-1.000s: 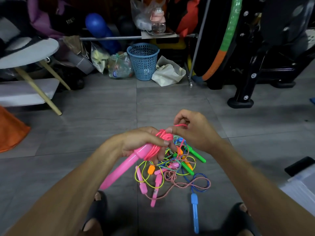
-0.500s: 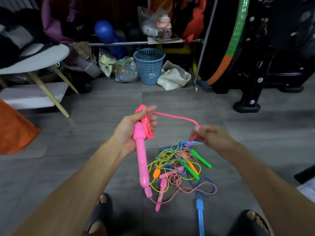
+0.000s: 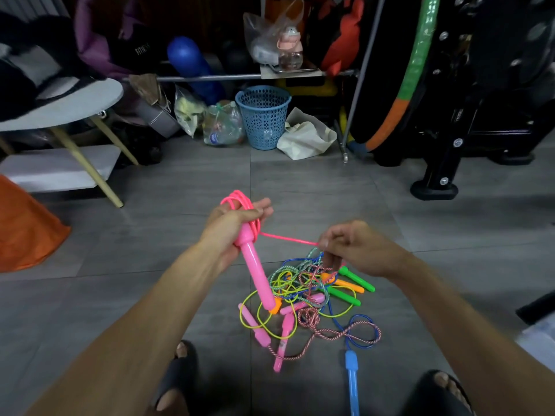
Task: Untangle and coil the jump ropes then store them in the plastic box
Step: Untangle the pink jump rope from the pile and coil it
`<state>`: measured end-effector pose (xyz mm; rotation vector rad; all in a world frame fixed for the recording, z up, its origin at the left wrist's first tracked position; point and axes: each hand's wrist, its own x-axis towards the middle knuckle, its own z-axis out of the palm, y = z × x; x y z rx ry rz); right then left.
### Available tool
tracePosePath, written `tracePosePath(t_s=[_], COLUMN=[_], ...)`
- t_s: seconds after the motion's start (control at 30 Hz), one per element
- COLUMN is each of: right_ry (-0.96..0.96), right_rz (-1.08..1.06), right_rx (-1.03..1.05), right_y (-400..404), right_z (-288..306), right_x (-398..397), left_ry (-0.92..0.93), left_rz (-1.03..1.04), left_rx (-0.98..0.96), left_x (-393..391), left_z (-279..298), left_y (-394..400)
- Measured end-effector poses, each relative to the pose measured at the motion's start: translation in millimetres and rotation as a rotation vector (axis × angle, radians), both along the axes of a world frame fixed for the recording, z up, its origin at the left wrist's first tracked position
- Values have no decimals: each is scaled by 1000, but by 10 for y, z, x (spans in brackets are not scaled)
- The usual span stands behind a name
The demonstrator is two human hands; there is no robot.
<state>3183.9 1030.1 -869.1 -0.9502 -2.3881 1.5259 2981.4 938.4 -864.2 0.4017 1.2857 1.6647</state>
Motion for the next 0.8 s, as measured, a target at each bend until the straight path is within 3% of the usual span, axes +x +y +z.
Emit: tracePosePath(t_s=[0.1,0.2,0.43,0.5,0.6,0.8], right_ry=[-19,51,106,124,55,40], right_rz=[25,-69,125,-4,-217,-398], right_rx=[86,1,17,155,444,529], right_y=[-83,-114,-170,-116,-63,4], right_z=[33,111,218,164,107,-3], right_x=[-72,-108,-64,-54,-45,-51], left_ry=[196,425,880,828,603,174], left_rz=[-35,-157,-475,-563,-723,-769], left_rx=[-39,-132,-376,-424,-423,-274], left_x=[69,122,146,196,302,222], left_z=[-9,-25,-158,-115,-44,12], left_y=[9,5,1,-4,-13,-33])
